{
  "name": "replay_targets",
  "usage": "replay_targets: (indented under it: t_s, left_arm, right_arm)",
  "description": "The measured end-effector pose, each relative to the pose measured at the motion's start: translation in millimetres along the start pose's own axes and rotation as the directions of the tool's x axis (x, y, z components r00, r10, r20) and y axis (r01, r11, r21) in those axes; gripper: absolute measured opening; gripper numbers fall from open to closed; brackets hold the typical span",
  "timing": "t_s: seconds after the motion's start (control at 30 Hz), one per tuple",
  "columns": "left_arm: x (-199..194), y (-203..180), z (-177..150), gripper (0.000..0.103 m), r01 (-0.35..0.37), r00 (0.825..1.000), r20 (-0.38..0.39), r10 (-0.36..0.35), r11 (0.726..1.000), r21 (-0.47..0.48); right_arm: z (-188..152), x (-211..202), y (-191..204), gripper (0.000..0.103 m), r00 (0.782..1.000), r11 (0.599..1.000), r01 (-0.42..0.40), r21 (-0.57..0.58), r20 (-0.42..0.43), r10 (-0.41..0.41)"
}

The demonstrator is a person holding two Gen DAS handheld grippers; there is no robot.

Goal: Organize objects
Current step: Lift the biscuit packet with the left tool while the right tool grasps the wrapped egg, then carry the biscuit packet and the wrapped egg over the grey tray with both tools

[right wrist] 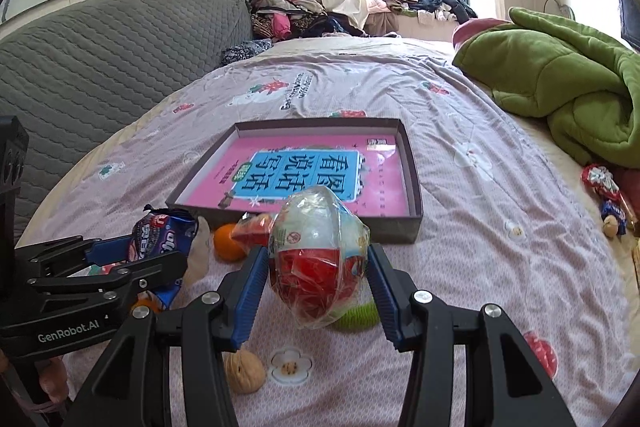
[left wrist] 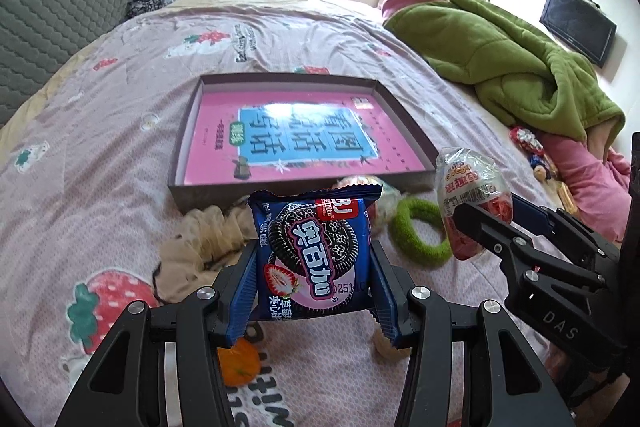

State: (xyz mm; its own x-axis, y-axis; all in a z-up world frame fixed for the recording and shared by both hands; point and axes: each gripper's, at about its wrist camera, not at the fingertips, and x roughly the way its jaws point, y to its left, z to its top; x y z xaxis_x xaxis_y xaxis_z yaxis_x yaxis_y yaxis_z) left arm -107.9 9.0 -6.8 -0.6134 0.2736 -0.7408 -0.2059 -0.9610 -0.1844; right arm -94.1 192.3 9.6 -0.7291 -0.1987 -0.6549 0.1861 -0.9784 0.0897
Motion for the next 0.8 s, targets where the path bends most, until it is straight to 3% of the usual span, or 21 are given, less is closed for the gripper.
replay_targets:
  t_s: [0.8]
  left_arm:
    - [18,37,66,0.053,-0.005,0.998,0.057,0.005,1.0,0.001]
  right_arm:
    - [49,18,-18,0.051,0.998,1.0,0.025,-0.009,0.061,-0.025]
